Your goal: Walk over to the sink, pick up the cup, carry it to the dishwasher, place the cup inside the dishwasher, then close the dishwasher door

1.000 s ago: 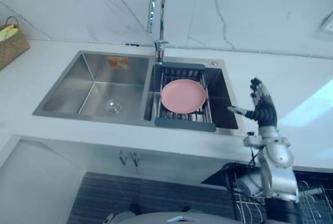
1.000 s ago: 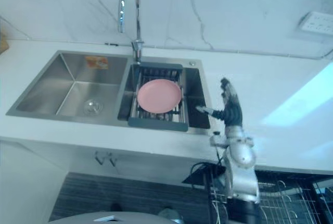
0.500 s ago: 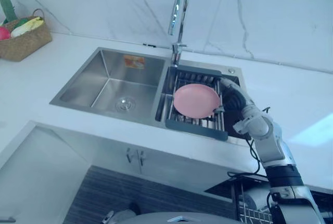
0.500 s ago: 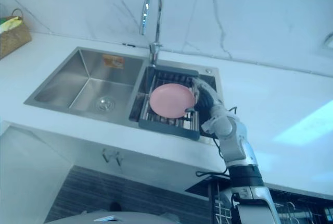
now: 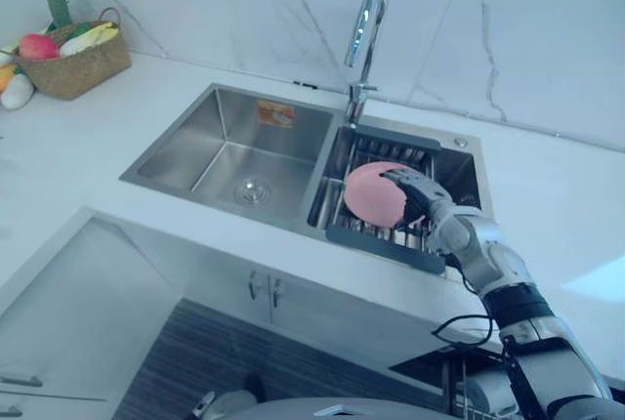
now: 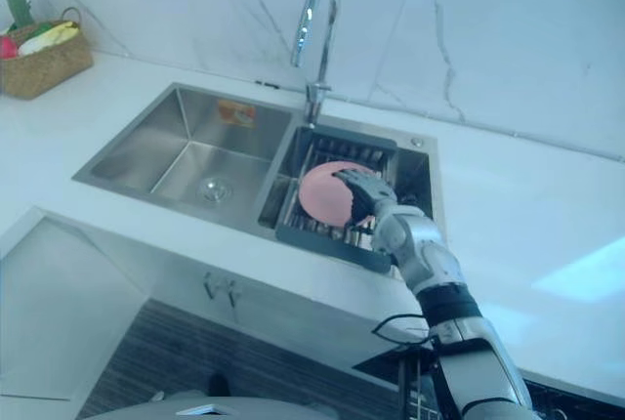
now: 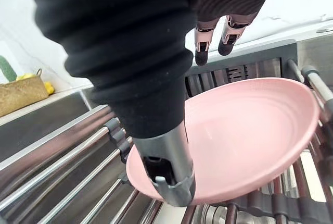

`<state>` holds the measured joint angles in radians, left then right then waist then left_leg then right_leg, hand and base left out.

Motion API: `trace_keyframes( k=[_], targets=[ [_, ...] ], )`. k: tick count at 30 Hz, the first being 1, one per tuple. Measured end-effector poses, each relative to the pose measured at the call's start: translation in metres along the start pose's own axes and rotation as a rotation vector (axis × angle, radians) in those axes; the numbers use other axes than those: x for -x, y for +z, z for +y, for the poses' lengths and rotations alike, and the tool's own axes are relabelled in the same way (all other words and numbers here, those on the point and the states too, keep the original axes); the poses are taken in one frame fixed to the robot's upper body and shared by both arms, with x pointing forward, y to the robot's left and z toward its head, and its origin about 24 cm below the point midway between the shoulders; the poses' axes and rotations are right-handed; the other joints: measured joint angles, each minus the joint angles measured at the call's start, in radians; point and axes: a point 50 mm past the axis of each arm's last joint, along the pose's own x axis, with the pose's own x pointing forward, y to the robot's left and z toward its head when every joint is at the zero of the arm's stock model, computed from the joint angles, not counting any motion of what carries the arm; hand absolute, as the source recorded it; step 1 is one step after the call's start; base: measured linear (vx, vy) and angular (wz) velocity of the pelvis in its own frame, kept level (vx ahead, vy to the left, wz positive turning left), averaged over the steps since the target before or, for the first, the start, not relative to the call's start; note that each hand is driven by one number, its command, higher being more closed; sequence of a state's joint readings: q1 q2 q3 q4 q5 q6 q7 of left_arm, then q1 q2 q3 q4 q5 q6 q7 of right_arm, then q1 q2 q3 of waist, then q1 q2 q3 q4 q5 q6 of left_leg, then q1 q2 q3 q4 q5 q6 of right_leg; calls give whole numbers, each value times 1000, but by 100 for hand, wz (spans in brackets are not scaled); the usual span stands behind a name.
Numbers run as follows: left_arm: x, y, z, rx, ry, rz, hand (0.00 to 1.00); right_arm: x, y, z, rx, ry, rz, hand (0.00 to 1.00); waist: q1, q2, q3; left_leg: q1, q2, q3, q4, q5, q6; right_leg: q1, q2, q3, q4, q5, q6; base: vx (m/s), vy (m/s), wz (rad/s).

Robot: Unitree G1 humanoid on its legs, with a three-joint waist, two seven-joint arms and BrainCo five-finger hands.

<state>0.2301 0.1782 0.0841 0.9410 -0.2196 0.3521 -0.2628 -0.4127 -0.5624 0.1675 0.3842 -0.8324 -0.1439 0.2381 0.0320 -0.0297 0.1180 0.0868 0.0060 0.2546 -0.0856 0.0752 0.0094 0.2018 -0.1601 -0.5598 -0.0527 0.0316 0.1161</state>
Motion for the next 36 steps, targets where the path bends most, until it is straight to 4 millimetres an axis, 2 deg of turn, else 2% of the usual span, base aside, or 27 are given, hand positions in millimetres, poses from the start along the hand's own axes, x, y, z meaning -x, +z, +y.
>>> trace_keyframes(
  k=[4,11,16,17,36],
  targets=[
    [0,1,0,-12,-4,-2,0,-6,3,14,63,77,-5,0,5,4,2,2,0,-3,0,0,-1,4,0,-2,-1,0,0,1,3,1],
    [0,1,-2,-16,-12,-5,0,-6,-7,34,94,169,54,0,21,12,8,0,-4,-15,0,0,-1,8,0,-14,-1,-3,3,5,12,4],
    [0,2,-2,-17,-14,-5,0,-7,-13,36,90,193,91,0,25,14,10,-2,-15,-31,0,2,2,13,-10,-30,5,-7,9,30,29,10],
    [0,2,-2,-17,-14,-6,0,-8,-14,34,116,185,102,100,25,14,10,-2,-16,-31,0,2,2,13,-12,-29,6,-7,10,47,53,2],
    [1,3,0,-34,-9,-36,0,-8,-23,30,205,-73,136,100,39,4,20,2,-17,-32,0,0,2,11,-17,-23,31,-26,3,0,0,0]
  ],
)
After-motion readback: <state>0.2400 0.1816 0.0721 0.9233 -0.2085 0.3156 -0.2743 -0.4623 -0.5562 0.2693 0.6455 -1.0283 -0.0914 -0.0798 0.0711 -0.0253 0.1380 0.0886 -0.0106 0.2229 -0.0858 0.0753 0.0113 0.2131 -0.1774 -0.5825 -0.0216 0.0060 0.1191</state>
